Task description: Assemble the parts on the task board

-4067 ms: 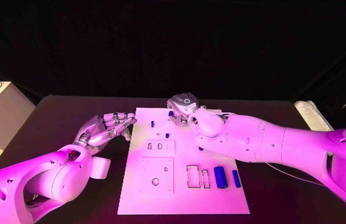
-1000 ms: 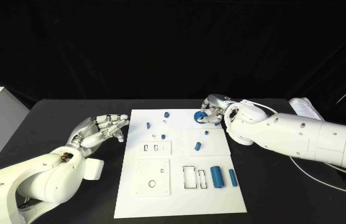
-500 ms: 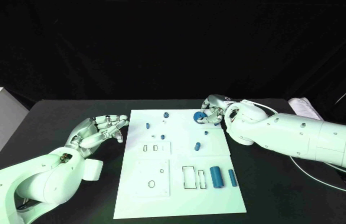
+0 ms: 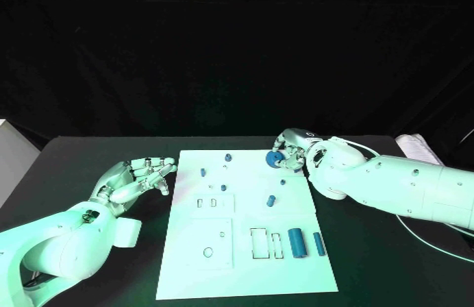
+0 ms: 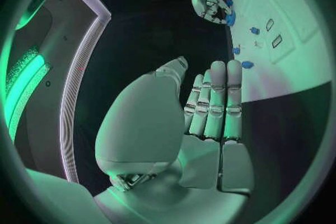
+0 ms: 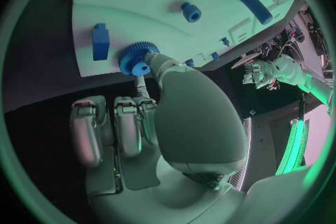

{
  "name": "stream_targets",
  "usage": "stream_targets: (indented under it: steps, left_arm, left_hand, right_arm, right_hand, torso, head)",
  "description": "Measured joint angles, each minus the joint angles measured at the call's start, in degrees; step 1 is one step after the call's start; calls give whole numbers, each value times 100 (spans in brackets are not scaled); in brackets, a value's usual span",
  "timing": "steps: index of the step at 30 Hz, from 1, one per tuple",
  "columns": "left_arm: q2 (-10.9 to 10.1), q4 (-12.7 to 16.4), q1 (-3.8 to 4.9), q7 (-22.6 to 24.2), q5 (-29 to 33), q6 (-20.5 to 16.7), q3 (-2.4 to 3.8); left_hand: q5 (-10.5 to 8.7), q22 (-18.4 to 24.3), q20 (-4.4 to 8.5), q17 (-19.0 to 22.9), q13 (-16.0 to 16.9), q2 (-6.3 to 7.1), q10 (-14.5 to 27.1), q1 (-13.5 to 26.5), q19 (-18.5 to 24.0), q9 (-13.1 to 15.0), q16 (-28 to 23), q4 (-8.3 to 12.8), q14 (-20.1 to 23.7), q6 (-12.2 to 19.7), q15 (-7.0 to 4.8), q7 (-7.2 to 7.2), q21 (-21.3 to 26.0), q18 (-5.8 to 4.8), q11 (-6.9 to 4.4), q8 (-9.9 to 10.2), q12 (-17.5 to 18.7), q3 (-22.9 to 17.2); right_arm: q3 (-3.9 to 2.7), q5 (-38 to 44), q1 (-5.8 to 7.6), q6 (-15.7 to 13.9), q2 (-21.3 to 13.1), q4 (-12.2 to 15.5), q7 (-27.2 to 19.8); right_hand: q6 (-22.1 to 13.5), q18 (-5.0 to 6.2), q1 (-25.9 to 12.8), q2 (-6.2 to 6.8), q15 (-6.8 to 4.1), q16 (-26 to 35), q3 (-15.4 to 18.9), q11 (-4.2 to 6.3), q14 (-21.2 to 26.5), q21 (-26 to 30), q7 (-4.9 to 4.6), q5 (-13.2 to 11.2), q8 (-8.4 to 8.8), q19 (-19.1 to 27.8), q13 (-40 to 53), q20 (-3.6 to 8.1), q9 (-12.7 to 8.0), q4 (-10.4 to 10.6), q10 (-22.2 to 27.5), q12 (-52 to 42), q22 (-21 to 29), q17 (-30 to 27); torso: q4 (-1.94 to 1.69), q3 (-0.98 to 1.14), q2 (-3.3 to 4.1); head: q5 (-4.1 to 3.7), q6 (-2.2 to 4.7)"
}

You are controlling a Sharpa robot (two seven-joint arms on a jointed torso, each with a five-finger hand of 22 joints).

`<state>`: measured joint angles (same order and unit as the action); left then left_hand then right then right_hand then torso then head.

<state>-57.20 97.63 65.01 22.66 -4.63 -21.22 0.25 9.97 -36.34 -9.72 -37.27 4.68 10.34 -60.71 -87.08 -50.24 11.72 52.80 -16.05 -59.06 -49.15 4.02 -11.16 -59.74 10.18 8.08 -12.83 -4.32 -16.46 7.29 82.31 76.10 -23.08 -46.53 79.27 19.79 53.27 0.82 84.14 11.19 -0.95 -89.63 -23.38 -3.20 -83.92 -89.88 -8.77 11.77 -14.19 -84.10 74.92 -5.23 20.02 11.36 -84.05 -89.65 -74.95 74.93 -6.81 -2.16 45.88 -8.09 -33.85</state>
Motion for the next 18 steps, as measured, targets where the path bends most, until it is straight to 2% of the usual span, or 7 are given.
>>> stream_targets:
  steps: [3,5,12,18]
  left_arm:
    - [2,-2,0,-1,0,0,0]
    - [3,-4,0,-2,-1,0,0]
    - [13,-23,0,-5,-1,0,0]
    - [28,-32,0,-7,-2,0,0]
  left_hand:
    - [0,0,0,0,0,0,0,0,0,0,0,0,0,0,0,0,0,0,0,0,0,0]
    - [0,0,0,0,0,0,0,0,0,0,0,0,0,0,0,0,0,0,0,0,0,0]
    - [0,1,0,0,0,0,0,0,0,-1,0,0,0,0,0,0,0,0,0,0,0,0]
    - [0,1,0,-1,0,0,-1,0,0,-1,0,0,0,0,0,0,0,0,0,0,0,0]
  right_arm:
    - [13,73,-18,-104,-5,73,-24]
    - [14,124,-24,-185,-7,142,-41]
    - [7,370,-5,-537,39,447,-115]
    - [7,622,-1,-727,262,670,-168]
  right_hand:
    - [32,0,-103,96,0,0,-68,26,0,0,30,0,-47,0,0,0,1,-7,13,0,0,0]
    - [74,0,-178,113,-13,0,-86,31,-12,0,32,0,-68,20,0,20,1,-23,9,0,0,0]
    - [76,0,-259,104,-20,0,-117,46,-20,0,34,-1,-68,20,0,20,1,-21,-7,0,1,0]
    - [85,0,-302,119,-40,0,-117,63,0,0,43,-2,-69,0,-1,41,1,-21,10,0,1,-1]
  torso:
    - [0,1,0]
    - [0,3,0]
    - [-1,4,-1]
    - [0,7,-1]
  head:
    - [0,5]
    - [-2,7]
    - [13,13]
    - [21,16]
